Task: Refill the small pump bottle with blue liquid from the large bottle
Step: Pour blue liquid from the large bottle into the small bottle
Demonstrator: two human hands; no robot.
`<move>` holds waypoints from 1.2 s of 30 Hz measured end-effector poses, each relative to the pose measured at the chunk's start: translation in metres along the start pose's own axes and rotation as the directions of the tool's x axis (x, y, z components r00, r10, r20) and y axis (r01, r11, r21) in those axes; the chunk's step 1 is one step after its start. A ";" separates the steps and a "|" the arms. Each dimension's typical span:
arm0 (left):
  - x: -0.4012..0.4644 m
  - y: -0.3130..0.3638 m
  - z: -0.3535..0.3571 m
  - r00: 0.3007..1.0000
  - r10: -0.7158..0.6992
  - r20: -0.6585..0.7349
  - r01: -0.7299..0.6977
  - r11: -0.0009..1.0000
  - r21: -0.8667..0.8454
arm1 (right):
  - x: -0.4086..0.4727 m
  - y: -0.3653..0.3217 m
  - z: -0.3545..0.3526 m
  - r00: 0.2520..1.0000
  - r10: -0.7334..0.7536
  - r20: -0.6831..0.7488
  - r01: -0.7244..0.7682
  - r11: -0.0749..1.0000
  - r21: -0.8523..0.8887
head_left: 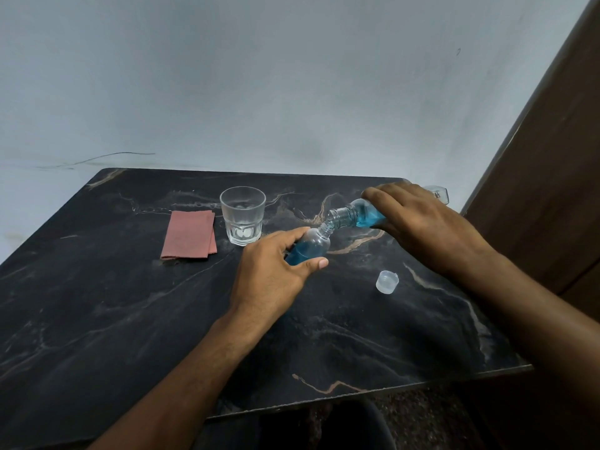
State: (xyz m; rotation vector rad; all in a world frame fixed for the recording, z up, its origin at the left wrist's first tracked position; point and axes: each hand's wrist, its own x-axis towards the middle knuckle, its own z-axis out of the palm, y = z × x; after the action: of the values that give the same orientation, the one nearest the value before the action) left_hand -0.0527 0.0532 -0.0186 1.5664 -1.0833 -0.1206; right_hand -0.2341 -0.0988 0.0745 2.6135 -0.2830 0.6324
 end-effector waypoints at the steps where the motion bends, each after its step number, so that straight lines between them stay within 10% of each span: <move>1: 0.000 0.000 0.000 1.000 0.000 0.000 0.000 1.000 -0.002 | 0.000 0.000 0.000 1.000 -0.003 0.001 0.003 1.000 -0.001; 36: -0.004 0.002 -0.001 1.000 -0.013 0.001 0.013 1.000 -0.005 | 0.001 -0.003 -0.005 1.000 0.002 0.028 -0.002 1.000 -0.006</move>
State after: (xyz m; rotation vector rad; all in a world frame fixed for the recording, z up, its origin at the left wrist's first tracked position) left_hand -0.0550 0.0568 -0.0182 1.5691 -1.0732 -0.1325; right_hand -0.2347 -0.0944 0.0778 2.6186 -0.2952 0.5948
